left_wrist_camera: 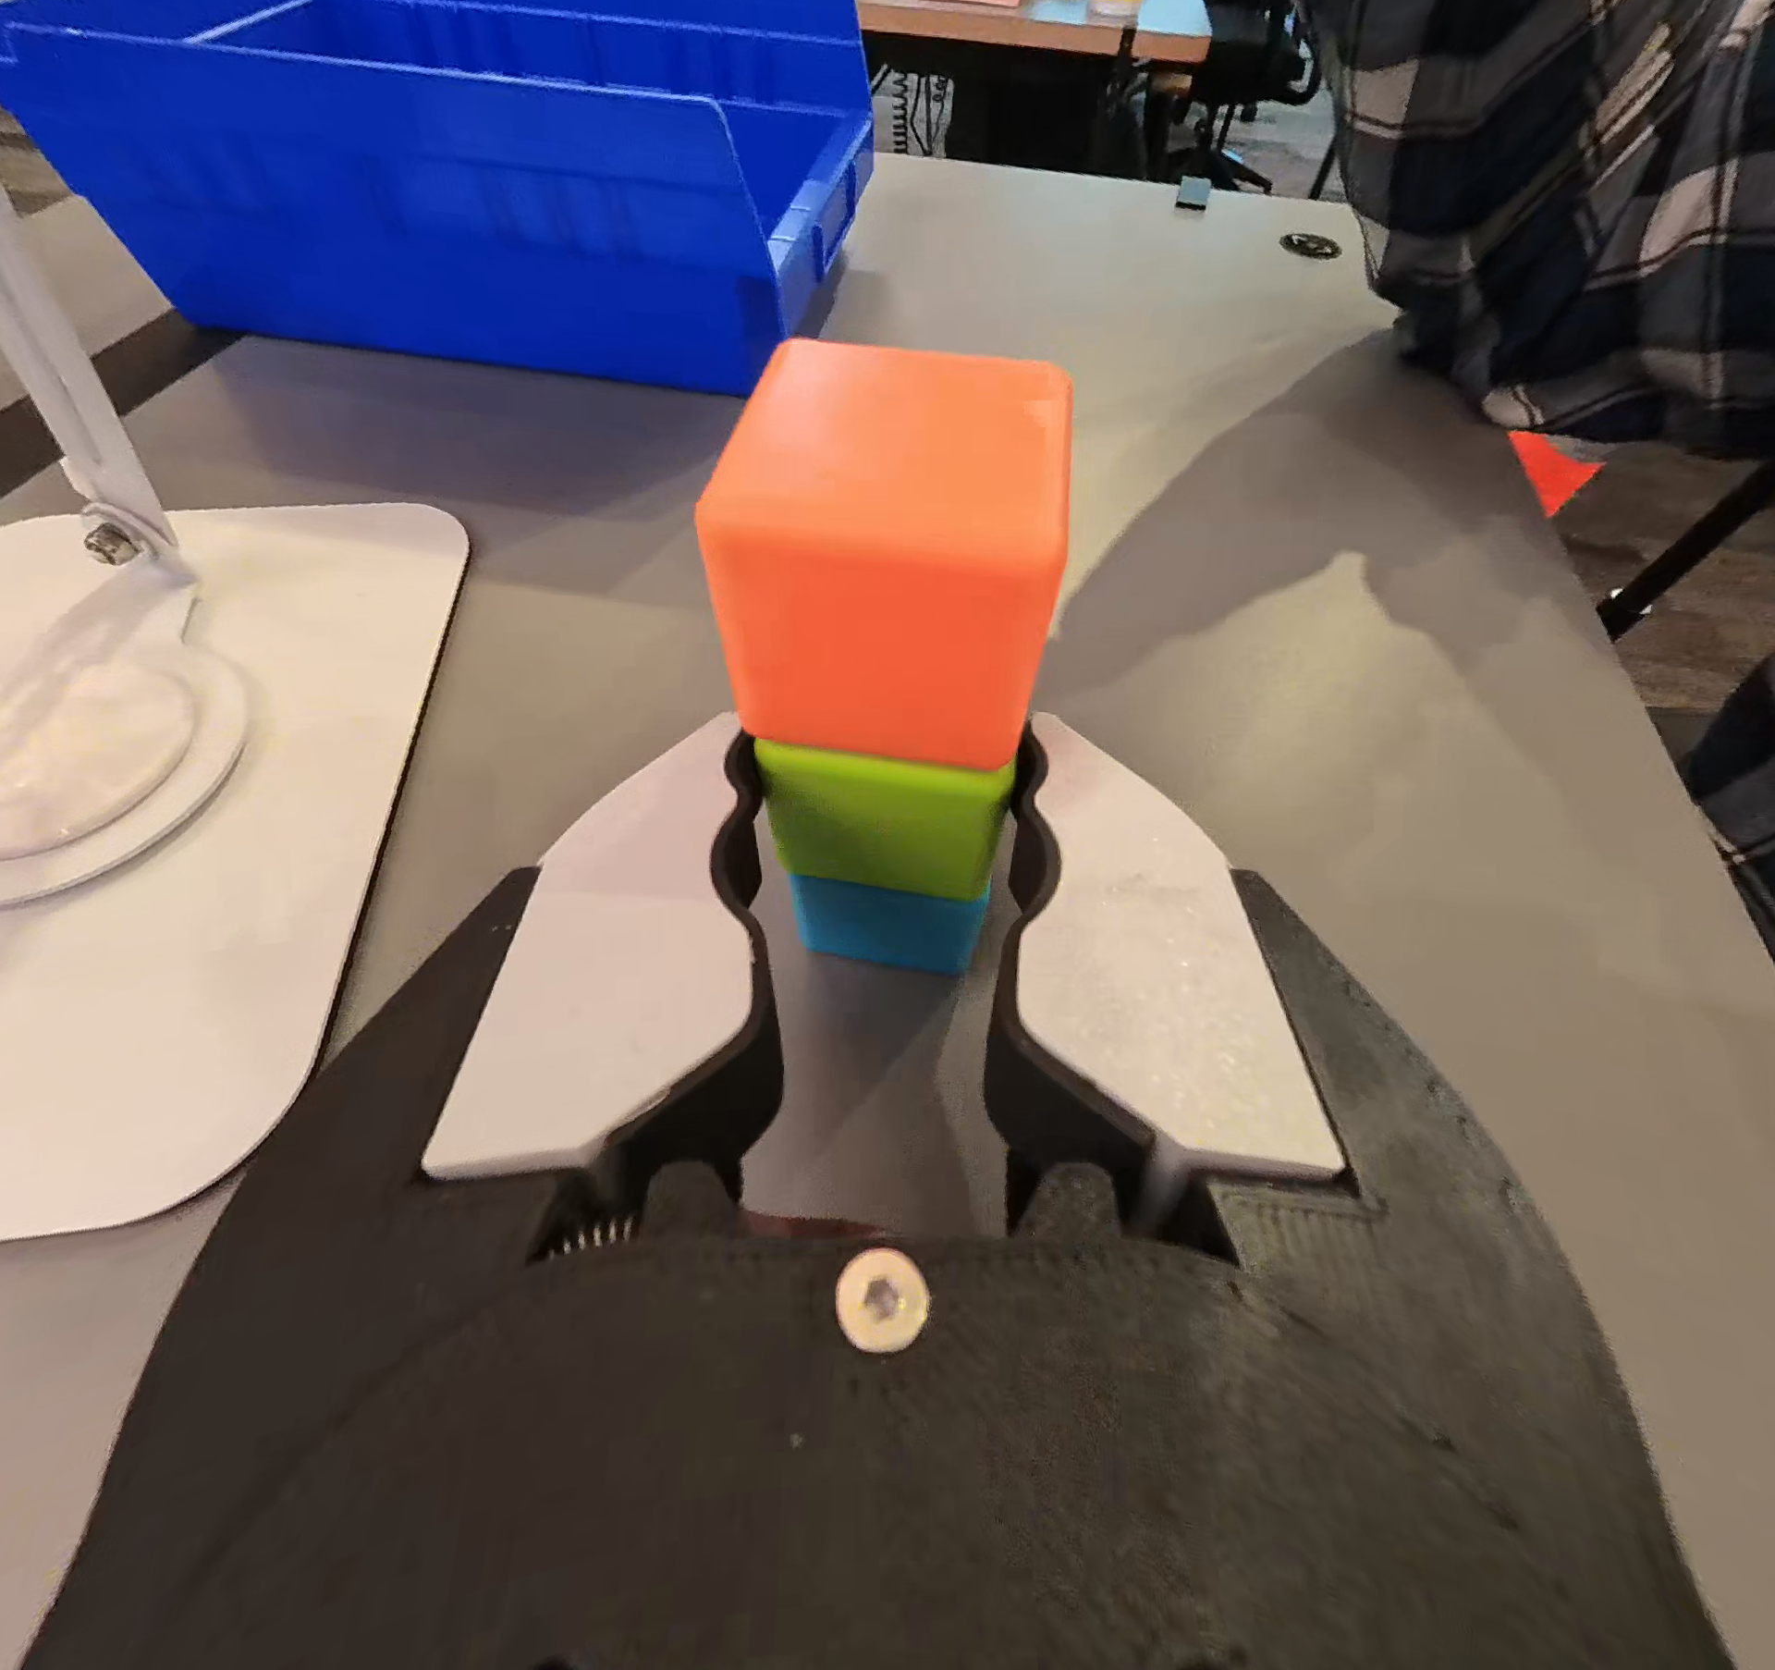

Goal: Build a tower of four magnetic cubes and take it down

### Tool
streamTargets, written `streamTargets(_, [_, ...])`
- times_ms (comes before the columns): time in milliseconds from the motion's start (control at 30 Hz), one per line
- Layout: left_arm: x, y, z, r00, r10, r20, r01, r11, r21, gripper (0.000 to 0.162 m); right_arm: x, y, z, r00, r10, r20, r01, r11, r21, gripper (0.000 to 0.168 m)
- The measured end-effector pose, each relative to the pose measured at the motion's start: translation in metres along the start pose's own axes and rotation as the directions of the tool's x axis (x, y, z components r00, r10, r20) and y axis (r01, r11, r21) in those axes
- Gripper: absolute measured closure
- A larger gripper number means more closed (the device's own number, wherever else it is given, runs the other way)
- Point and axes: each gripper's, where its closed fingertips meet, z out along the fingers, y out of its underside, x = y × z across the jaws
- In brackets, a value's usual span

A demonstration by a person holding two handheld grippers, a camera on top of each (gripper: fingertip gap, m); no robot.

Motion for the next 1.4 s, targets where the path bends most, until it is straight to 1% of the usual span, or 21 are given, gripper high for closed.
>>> streamTargets(67, [0.0,0.0,0.001,1.0,0.012,0.002,-0.012,1.0,-0.003,0.113,-0.025,-0.02,0.0,0.993,-0.04,0.113,0.033,0.997,0.063,0.087])
streamTargets(133, [0.0,0.0,0.001,1.0,0.015,0.0,-0.015,1.0,-0.004,0.113,-0.06,-0.04,0.004,0.962,-0.102,0.254,0.078,0.991,0.105,0.09])
streamTargets(167, [0.0,0.0,0.001,1.0,0.017,0.0,-0.017,1.0,-0.004,0.113,-0.077,-0.046,0.009,0.939,-0.135,0.316,0.106,0.989,0.108,0.09])
streamTargets(233, [0.001,0.001,0.001,1.0,0.022,-0.001,-0.022,1.0,-0.006,0.113,-0.104,-0.055,0.024,0.9,-0.179,0.397,0.155,0.984,0.093,0.089])
streamTargets(300, [0.002,0.001,0.001,1.0,0.029,0.0,-0.029,1.0,-0.006,0.113,-0.122,-0.059,0.041,0.872,-0.189,0.451,0.184,0.981,0.055,0.098])
streamTargets(333, [0.002,0.001,0.001,1.0,0.029,-0.001,-0.029,1.0,-0.007,0.113,-0.126,-0.059,0.051,0.871,-0.194,0.451,0.201,0.979,0.033,0.103])
streamTargets(400, [0.002,0.001,0.001,1.0,0.03,-0.001,-0.03,1.0,-0.007,0.113,-0.133,-0.059,0.062,0.857,-0.193,0.477,0.213,0.977,0.013,0.103])
streamTargets(500, [0.002,0.0,0.002,0.999,0.034,-0.002,-0.034,0.999,-0.008,0.113,-0.148,-0.054,0.073,0.824,-0.174,0.539,0.22,0.975,-0.021,0.107])
streamTargets(567, [0.002,0.0,0.002,0.999,0.034,-0.003,-0.034,0.999,-0.008,0.113,-0.155,-0.053,0.076,0.802,-0.161,0.575,0.21,0.977,-0.02,0.117])
streamTargets(600, [0.002,0.0,0.002,0.999,0.034,-0.003,-0.034,0.999,-0.008,0.113,-0.155,-0.054,0.076,0.799,-0.157,0.58,0.206,0.978,-0.019,0.118])
streamTargets(733, [0.001,0.0,0.002,1.0,0.028,0.001,-0.028,1.0,-0.008,0.113,-0.153,-0.055,0.077,0.808,-0.149,0.57,0.192,0.981,-0.017,0.118])
streamTargets(867, [0.001,0.0,0.002,1.0,0.029,0.004,-0.029,1.0,-0.009,0.113,-0.15,-0.058,0.073,0.834,-0.153,0.531,0.179,0.984,0.002,0.118])
streamTargets(967, [0.001,0.0,0.003,1.0,0.031,0.005,-0.031,0.999,-0.009,0.113,-0.133,-0.073,0.056,0.845,-0.133,0.517,0.114,0.991,0.069,0.118])
streamTargets(1033, [0.001,0.0,0.003,0.999,0.032,0.006,-0.032,0.999,-0.009,0.113,-0.112,-0.079,0.042,0.87,-0.128,0.476,0.093,0.991,0.096,0.118])
streamTargets(1100, [0.001,0.0,0.003,0.999,0.032,0.006,-0.032,0.999,-0.009,0.113,-0.08,-0.081,0.026,0.905,-0.1,0.413,0.057,0.992,0.114,0.118])
streamTargets(1167, [0.001,0.0,0.003,0.999,0.032,0.006,-0.032,0.999,-0.009,0.113,-0.039,-0.076,0.01,0.943,-0.048,0.33,0.009,0.993,0.117,0.118])
streamTargets(1267, [0.001,0.0,0.003,0.999,0.033,0.006,-0.032,0.999,-0.01,0.113,0.032,-0.049,-0.007,0.983,0.069,0.168,-0.084,0.993,0.08,0.118])
streamTargets(1333, [0.001,0.0,0.003,0.999,0.033,0.003,-0.033,0.999,-0.009,0.113,0.079,-0.018,-0.013,0.988,0.15,0.043,-0.151,0.988,0.023,0.118])
streamTargets(1400, [0.001,0.0,0.003,0.999,0.035,0.003,-0.034,0.999,-0.01,0.113,0.116,0.017,-0.014,0.974,0.221,-0.052,-0.223,0.974,-0.035,0.118])
